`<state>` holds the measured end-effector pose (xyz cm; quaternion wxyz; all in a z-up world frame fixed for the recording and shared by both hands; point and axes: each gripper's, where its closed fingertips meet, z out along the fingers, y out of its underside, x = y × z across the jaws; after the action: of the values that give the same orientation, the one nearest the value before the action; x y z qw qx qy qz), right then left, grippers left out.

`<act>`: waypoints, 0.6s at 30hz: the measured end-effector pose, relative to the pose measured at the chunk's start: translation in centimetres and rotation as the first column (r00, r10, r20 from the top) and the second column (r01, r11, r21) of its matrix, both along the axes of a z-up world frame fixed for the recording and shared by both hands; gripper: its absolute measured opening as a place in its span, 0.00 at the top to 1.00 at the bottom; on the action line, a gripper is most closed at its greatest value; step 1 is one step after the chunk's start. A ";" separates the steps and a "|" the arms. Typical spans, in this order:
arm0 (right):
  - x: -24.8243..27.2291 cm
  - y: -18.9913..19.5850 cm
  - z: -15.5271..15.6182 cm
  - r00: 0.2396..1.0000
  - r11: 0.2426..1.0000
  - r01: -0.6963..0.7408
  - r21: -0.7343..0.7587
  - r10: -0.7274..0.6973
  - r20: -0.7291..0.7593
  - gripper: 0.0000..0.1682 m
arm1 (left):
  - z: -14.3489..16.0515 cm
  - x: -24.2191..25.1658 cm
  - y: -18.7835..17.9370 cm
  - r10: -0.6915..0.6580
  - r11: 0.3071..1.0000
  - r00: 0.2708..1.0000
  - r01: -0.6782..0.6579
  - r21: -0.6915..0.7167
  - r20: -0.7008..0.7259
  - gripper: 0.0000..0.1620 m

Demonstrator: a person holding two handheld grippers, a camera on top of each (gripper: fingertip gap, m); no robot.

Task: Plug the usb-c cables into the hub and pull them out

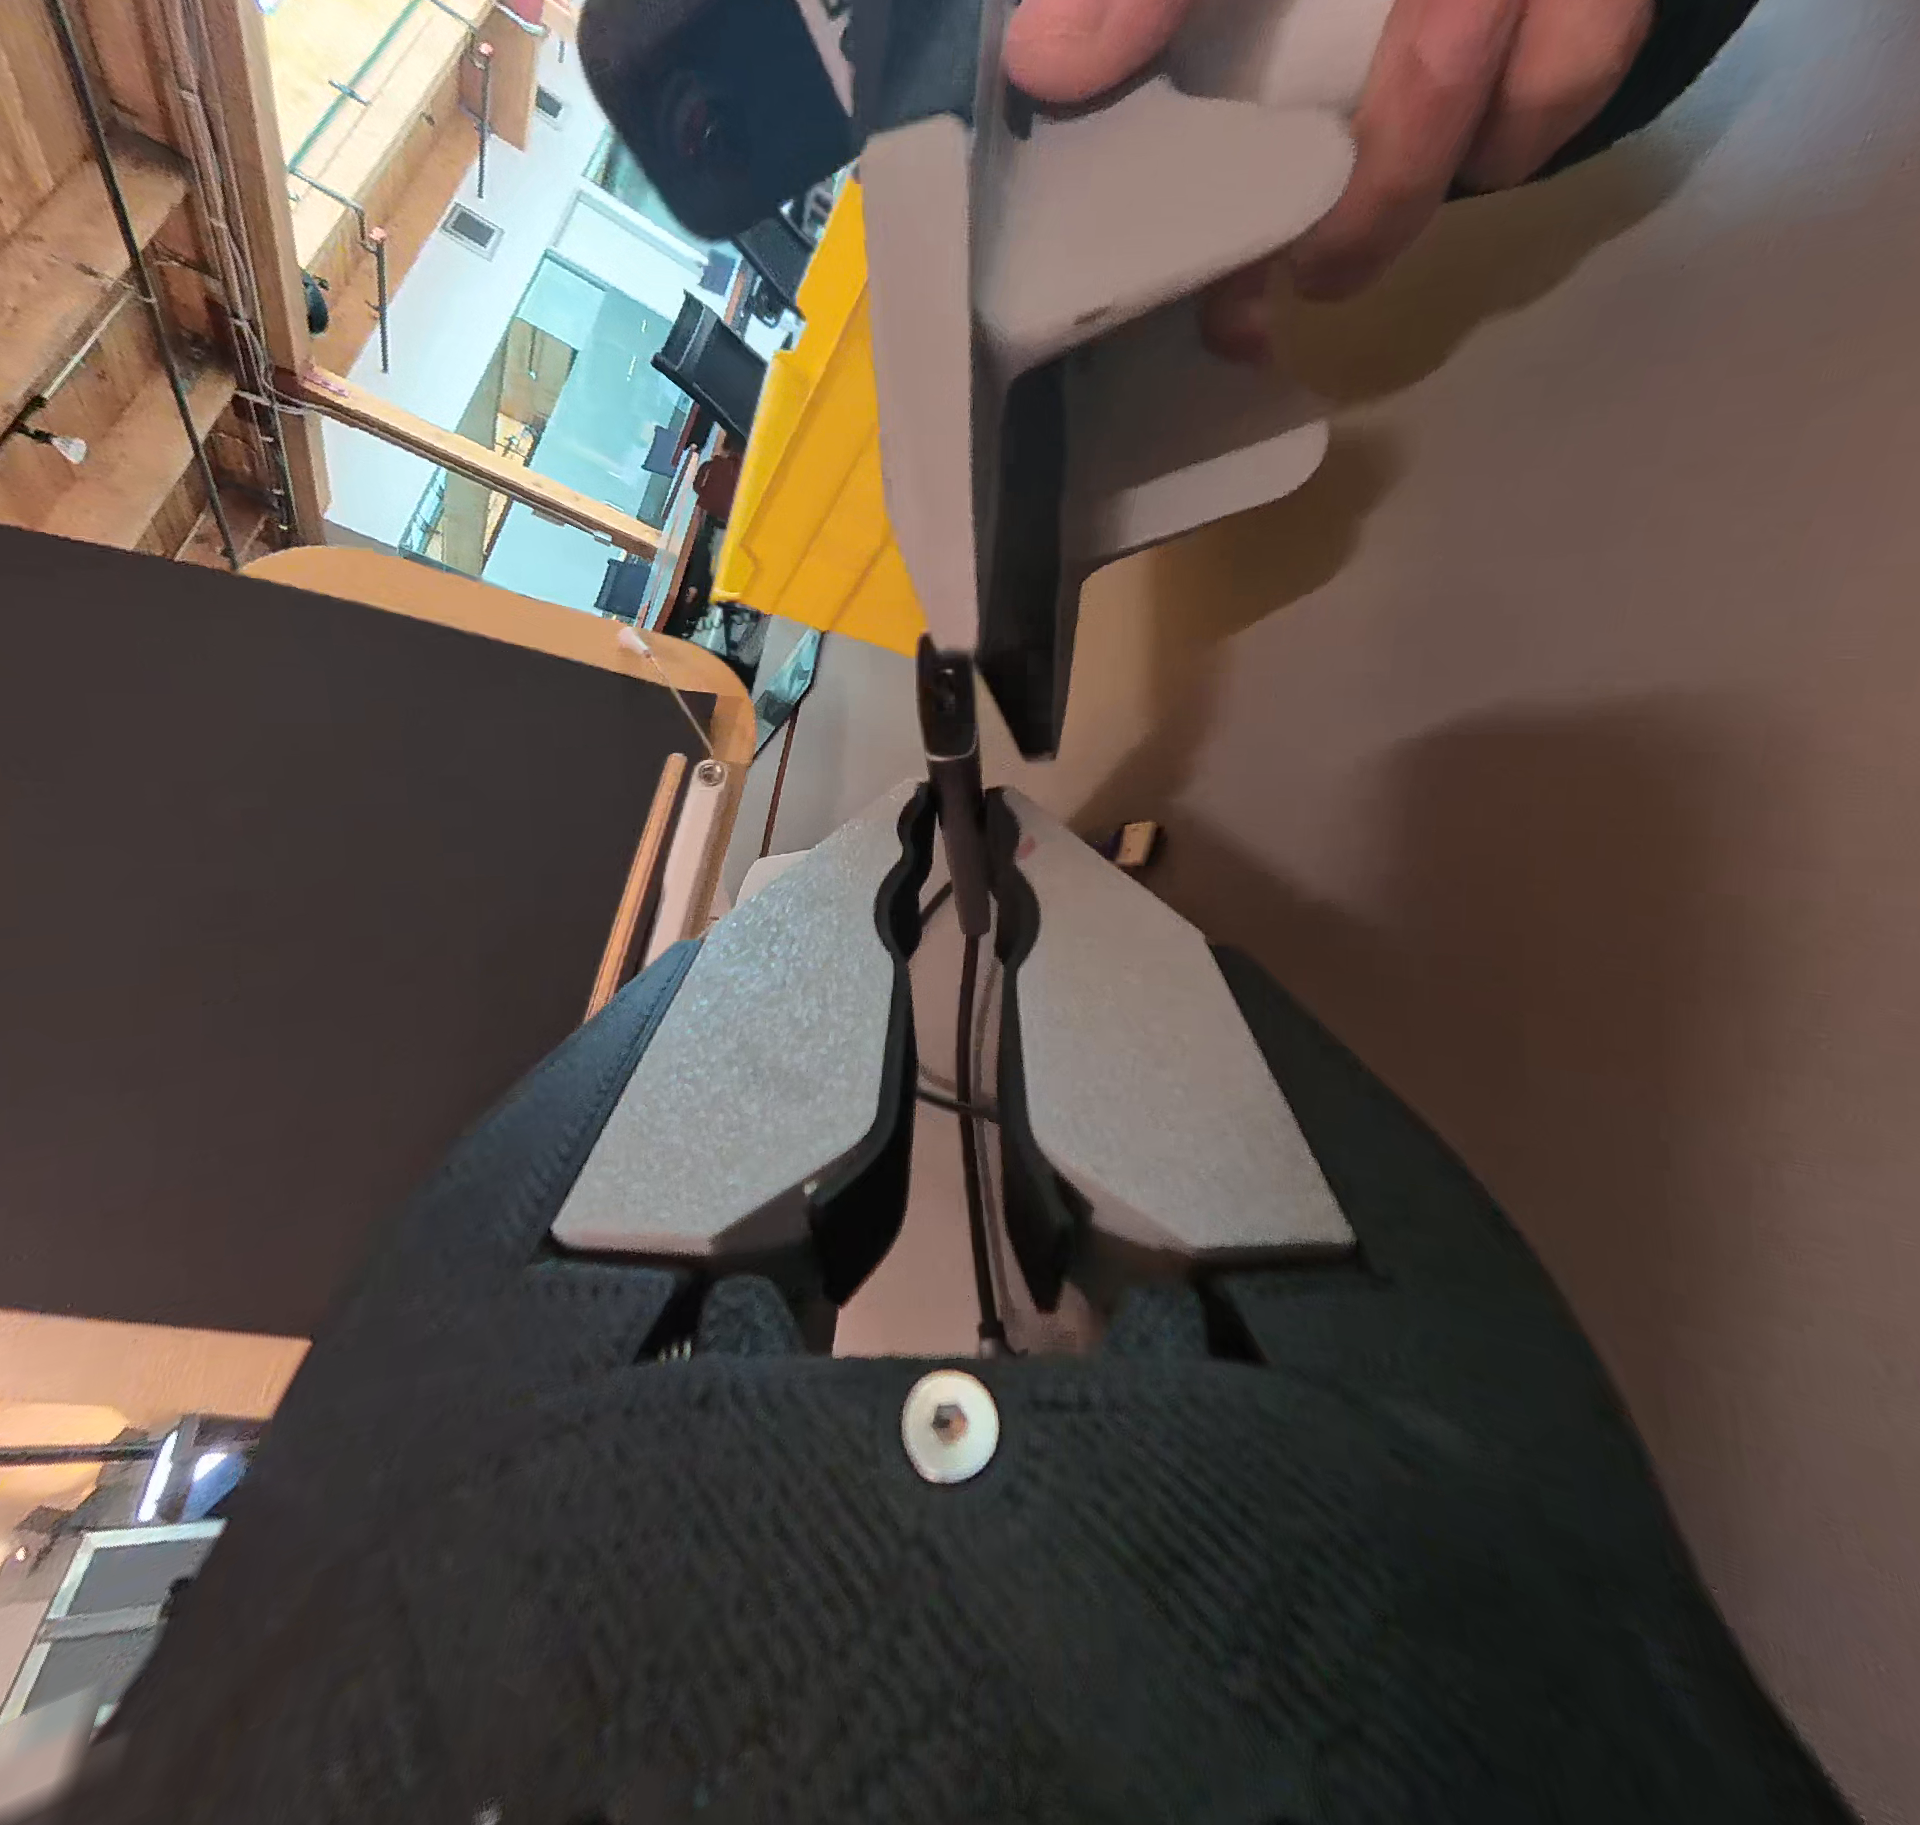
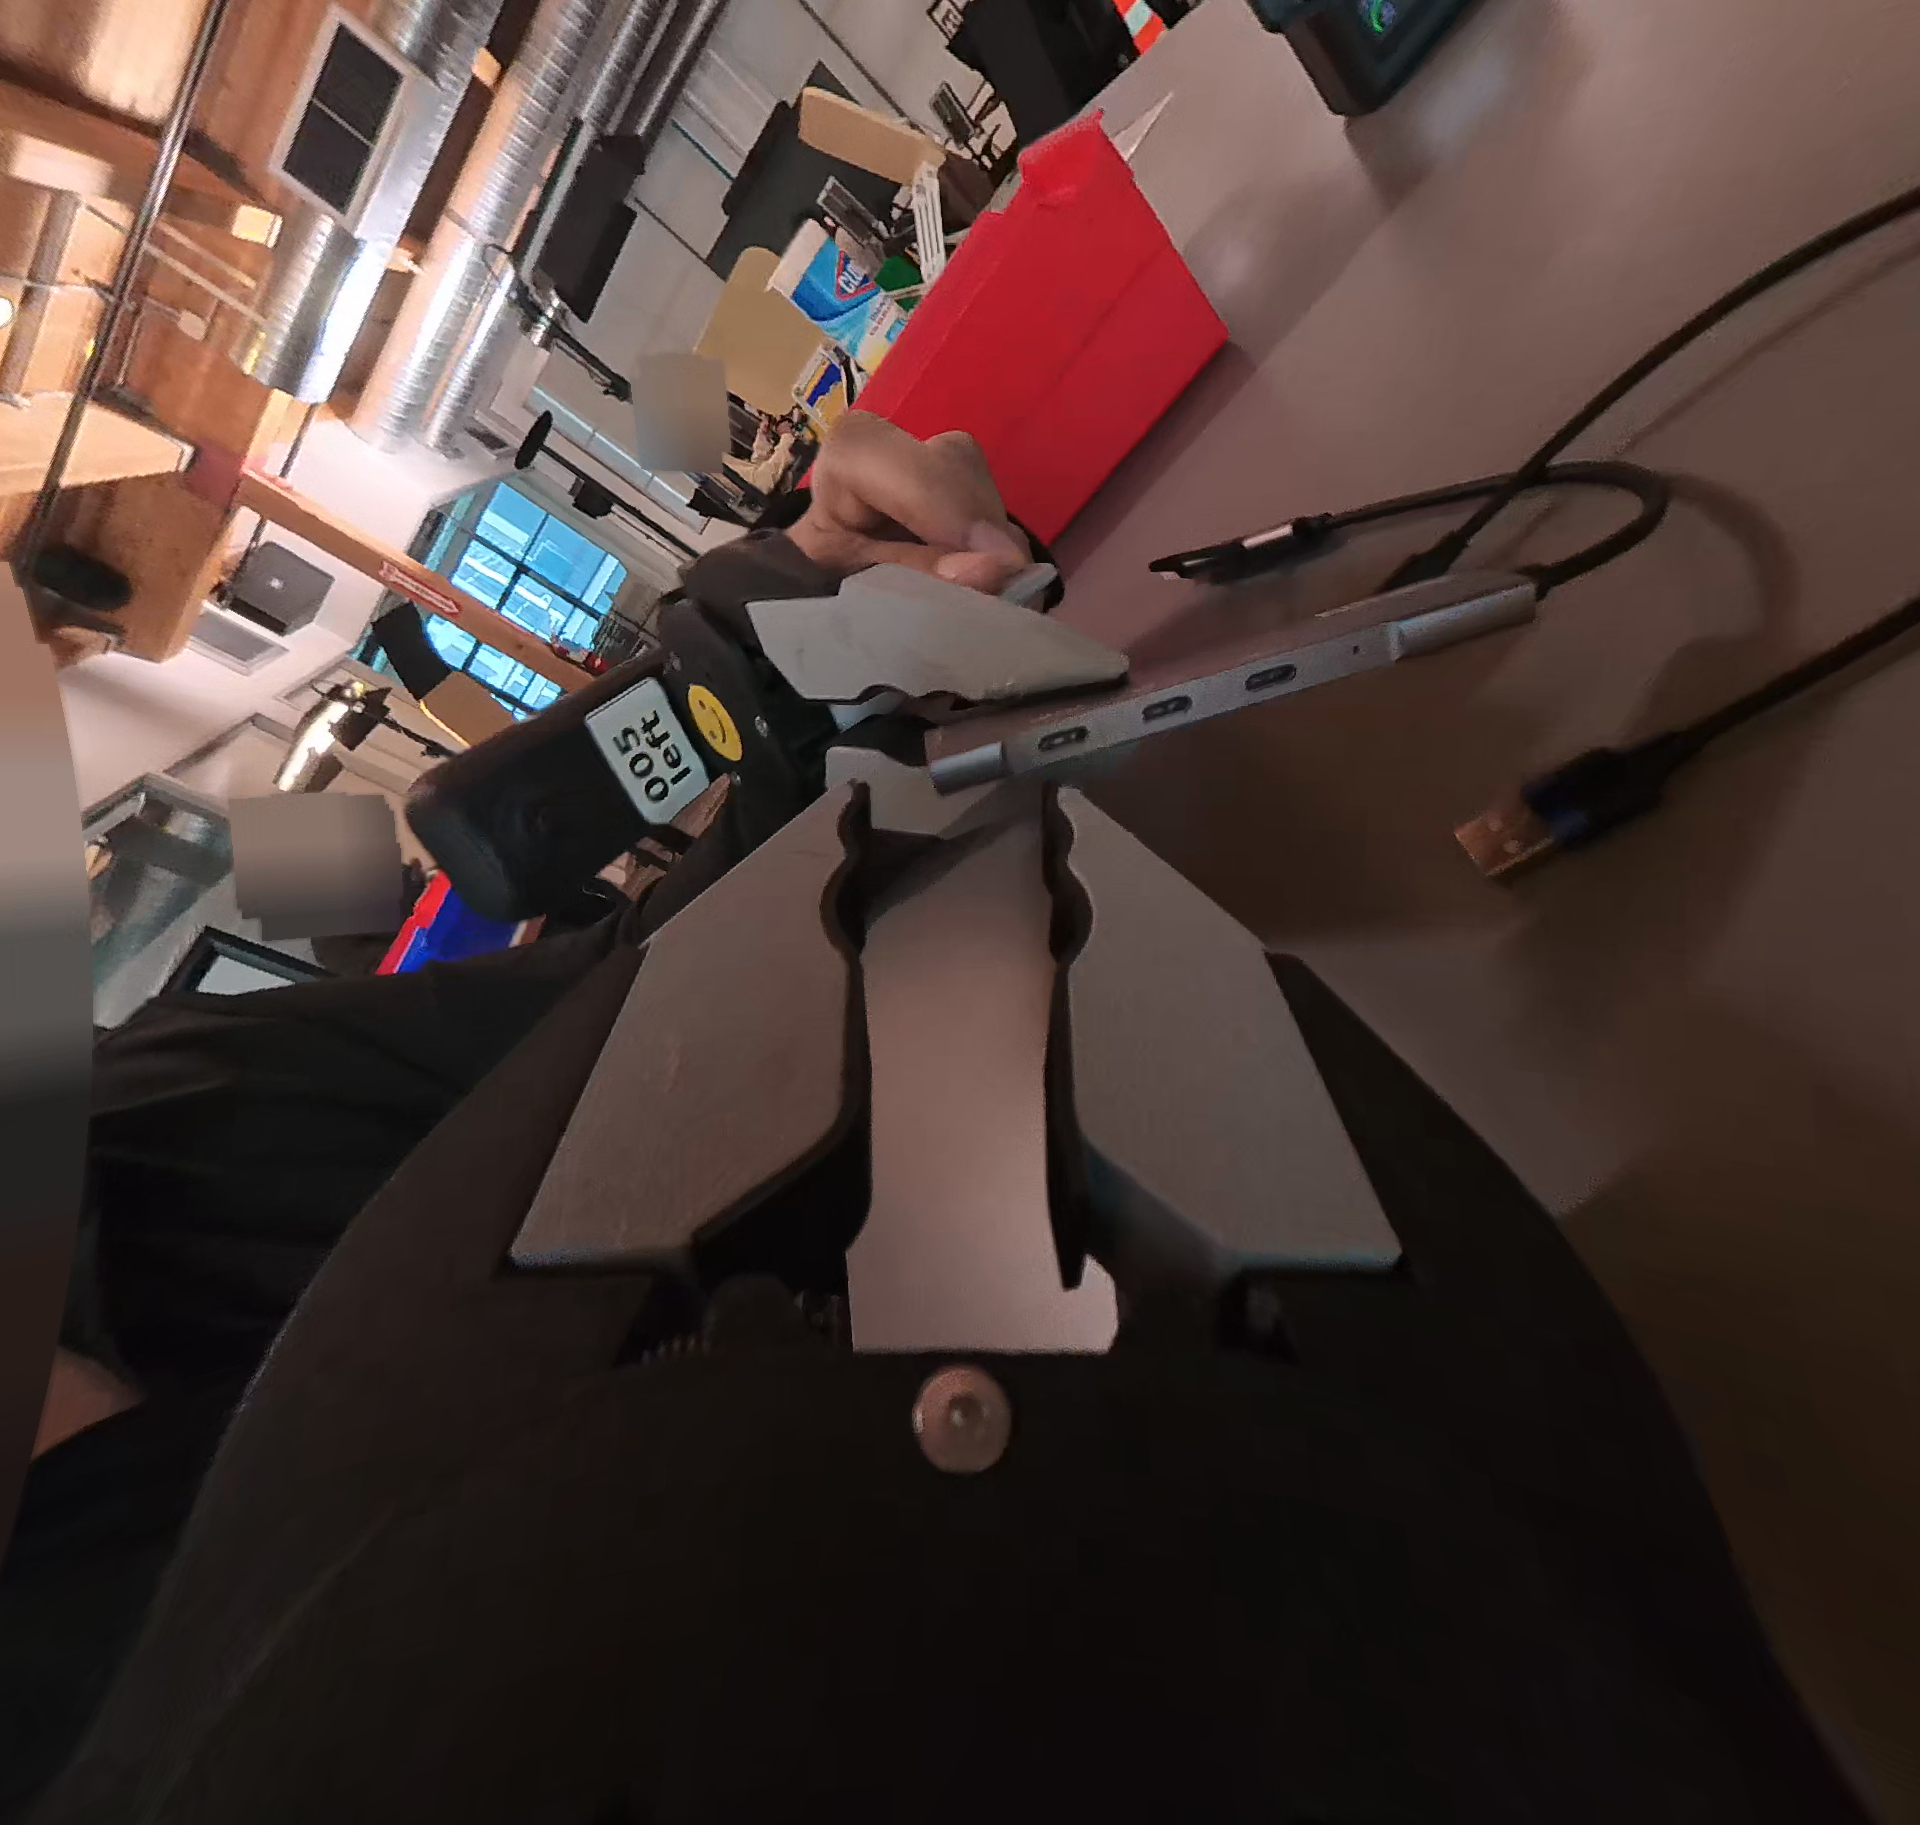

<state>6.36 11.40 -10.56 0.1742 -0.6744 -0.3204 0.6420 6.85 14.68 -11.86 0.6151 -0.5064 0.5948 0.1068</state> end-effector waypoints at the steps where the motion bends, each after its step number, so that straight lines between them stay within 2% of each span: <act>1: 0.1 -0.1 0.4 1.000 1.000 -0.004 0.022 0.004 -0.007 0.81 | 0.4 -0.4 0.1 0.006 1.000 1.000 -0.006 0.004 0.017 0.95; 4: 0.3 -0.1 1.1 1.000 0.991 0.012 0.136 -0.013 0.009 0.75 | 2.1 -1.4 0.0 0.001 1.000 0.994 0.000 -0.006 0.105 0.95; 6: 0.1 0.0 1.4 0.998 0.958 0.029 0.285 -0.043 0.043 0.68 | 3.5 -1.7 -0.5 -0.030 0.999 0.980 0.036 -0.029 0.198 0.95; 8: 0.0 0.8 1.7 0.989 0.883 0.078 0.463 -0.127 0.074 0.68 | 4.9 -1.8 -1.0 -0.063 0.996 0.956 0.078 -0.043 0.288 0.95; 11: 0.1 2.9 3.1 0.964 0.717 0.167 0.676 -0.263 0.041 0.69 | 6.4 -1.9 -2.1 -0.122 0.982 0.908 0.169 -0.084 0.401 0.95; 14: -0.7 2.6 3.6 0.978 0.634 0.107 0.766 -0.206 0.034 0.70 | 6.9 -1.8 -3.0 -0.170 0.960 0.870 0.253 -0.122 0.463 0.96; 15: -1.1 2.1 3.5 0.985 0.625 0.074 0.777 -0.167 0.041 0.72 | 7.0 -1.7 -3.3 -0.186 0.950 0.857 0.282 -0.136 0.480 0.96; 18: -1.6 2.1 3.1 0.985 0.593 0.050 0.804 -0.162 0.059 0.91 | 7.2 -1.8 -3.7 -0.197 0.931 0.833 0.324 -0.167 0.517 0.96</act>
<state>4.76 13.53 -7.43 0.4747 -0.5821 -0.5432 0.3753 5.05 11.01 -4.69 0.6866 -0.5030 0.4910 -0.1857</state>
